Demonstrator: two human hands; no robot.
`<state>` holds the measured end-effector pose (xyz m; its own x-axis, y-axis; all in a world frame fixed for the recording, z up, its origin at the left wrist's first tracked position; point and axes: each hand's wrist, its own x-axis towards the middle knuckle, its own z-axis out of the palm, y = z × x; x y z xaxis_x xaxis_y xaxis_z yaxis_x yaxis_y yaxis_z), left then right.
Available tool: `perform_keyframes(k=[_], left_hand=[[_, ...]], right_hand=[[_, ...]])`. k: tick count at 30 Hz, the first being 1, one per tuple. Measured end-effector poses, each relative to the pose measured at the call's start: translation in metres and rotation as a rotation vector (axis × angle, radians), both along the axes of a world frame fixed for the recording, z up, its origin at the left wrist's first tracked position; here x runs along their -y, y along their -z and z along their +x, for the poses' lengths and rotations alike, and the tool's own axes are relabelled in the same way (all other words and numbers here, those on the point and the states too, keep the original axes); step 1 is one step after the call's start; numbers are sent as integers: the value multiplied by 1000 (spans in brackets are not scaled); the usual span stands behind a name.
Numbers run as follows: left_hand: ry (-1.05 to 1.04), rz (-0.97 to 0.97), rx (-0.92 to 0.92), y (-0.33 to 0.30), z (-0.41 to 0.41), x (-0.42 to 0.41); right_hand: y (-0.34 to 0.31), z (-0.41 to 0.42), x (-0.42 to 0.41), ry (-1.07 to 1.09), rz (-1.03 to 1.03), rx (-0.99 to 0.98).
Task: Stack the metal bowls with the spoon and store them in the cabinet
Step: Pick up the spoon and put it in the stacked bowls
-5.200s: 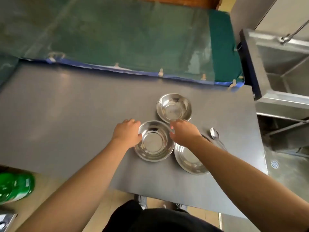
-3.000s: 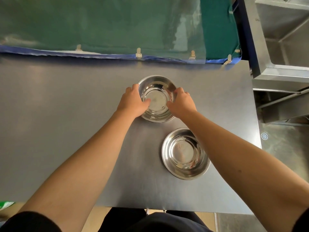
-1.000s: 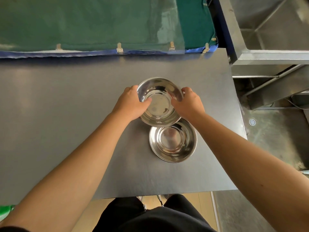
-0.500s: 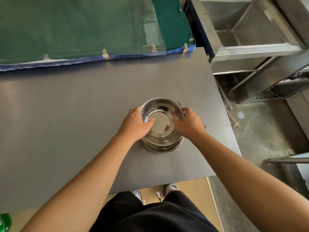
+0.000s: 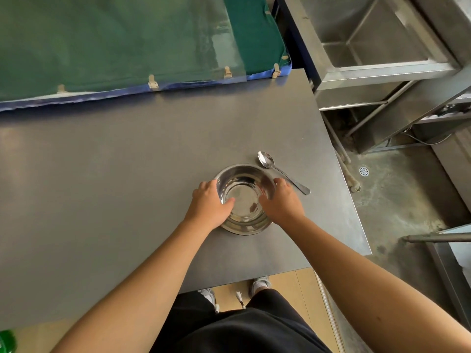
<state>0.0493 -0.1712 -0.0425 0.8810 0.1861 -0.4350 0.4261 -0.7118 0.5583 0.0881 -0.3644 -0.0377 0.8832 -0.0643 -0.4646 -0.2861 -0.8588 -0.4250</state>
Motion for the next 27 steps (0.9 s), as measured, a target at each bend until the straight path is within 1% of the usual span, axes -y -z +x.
perform_keyframes(k=[4, 12, 15, 20, 27], left_hand=[[-8, 52, -11, 4, 1, 1], [-24, 42, -3, 7, 3, -1], [-1, 50, 4, 9, 3, -5], [87, 130, 31, 13, 0, -7], [233, 207, 47, 17, -16, -7]], right_hand=[[5, -1, -1, -14, -19, 6], [13, 10, 4, -33, 2, 38], [15, 22, 13, -24, 11, 50], [21, 51, 34, -90, -111, 74], [36, 74, 54, -182, -287, 40]])
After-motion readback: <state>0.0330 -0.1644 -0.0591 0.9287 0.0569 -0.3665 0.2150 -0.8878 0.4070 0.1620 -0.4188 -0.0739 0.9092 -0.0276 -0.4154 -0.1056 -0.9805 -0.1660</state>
